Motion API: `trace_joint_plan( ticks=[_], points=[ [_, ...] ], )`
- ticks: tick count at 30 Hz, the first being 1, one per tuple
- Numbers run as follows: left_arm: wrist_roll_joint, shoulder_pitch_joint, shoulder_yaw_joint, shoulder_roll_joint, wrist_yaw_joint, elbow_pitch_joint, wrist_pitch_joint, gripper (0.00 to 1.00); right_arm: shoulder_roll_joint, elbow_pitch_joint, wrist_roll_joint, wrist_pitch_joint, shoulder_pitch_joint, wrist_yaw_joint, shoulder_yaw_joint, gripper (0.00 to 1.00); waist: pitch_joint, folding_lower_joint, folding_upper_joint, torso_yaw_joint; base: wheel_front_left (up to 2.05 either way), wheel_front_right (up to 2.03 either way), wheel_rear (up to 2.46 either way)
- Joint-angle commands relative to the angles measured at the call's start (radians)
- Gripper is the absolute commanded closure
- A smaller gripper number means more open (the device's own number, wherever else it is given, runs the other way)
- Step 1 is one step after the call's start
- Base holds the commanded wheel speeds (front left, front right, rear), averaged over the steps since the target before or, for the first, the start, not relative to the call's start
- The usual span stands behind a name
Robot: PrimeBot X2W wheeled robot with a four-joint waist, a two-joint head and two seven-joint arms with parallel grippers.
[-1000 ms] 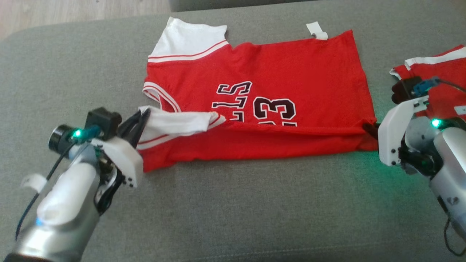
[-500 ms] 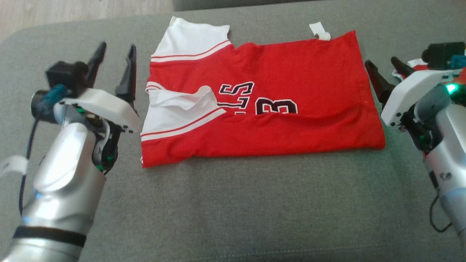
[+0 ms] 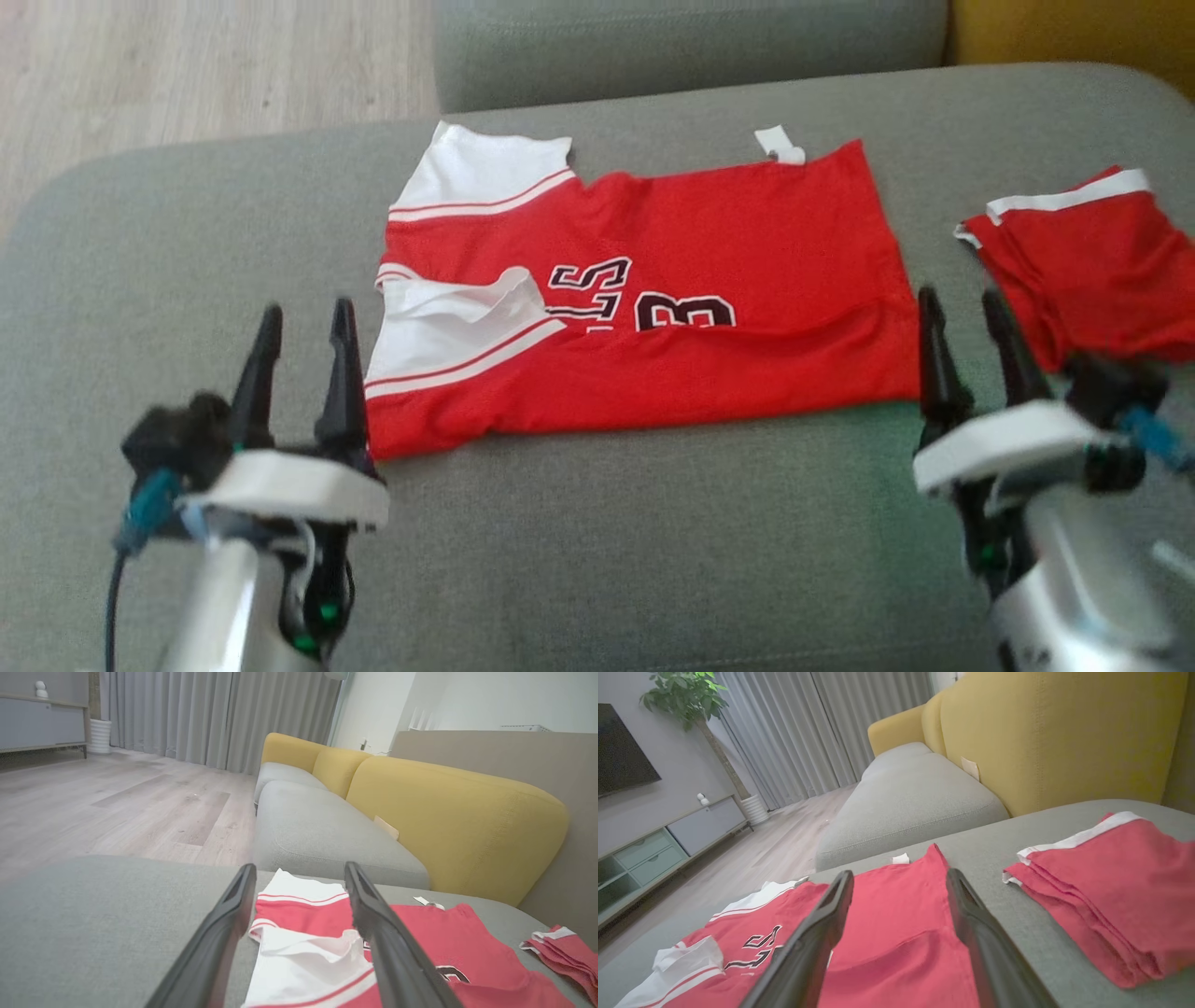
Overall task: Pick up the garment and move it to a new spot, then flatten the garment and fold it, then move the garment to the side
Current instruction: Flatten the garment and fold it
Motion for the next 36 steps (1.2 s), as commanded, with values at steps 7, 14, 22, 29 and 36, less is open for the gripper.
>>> trace_joint_plan(
  ticks=[7, 14, 22, 29, 36],
  points=[
    [0.027, 0.073, 0.069, -0.02, -0.009, -0.039, -0.006, 0.0, 0.072, -0.161, -0.138, -0.036, 0.123, -0.001, -0.062, 0.0, -0.036, 0.0, 0.0, -0.028, 0.0, 0.0, 0.0],
    [0.041, 0.073, 0.054, -0.024, -0.009, 0.011, -0.006, 0.0, 0.08, -0.226, -0.141, -0.018, 0.156, -0.001, -0.069, 0.0, -0.019, 0.0, 0.0, -0.048, 0.0, 0.0, 0.0],
    [0.073, 0.005, 0.023, -0.025, 0.019, 0.216, -0.006, 0.0, 0.08, -0.275, -0.147, 0.007, 0.153, -0.001, -0.078, 0.0, 0.019, 0.0, 0.0, -0.062, 0.0, 0.0, 0.0],
    [0.097, -0.081, 0.029, -0.008, 0.062, 0.412, -0.002, 0.0, 0.08, -0.302, -0.147, 0.024, 0.148, -0.001, -0.062, 0.0, 0.043, 0.0, 0.0, -0.087, 0.0, 0.0, 0.0],
    [0.116, -0.141, 0.02, 0.013, 0.088, 0.551, 0.013, 0.0, 0.08, -0.324, -0.149, 0.037, 0.147, -0.001, -0.051, 0.0, 0.056, 0.0, 0.0, -0.107, 0.0, 0.0, 0.0]
  ],
)
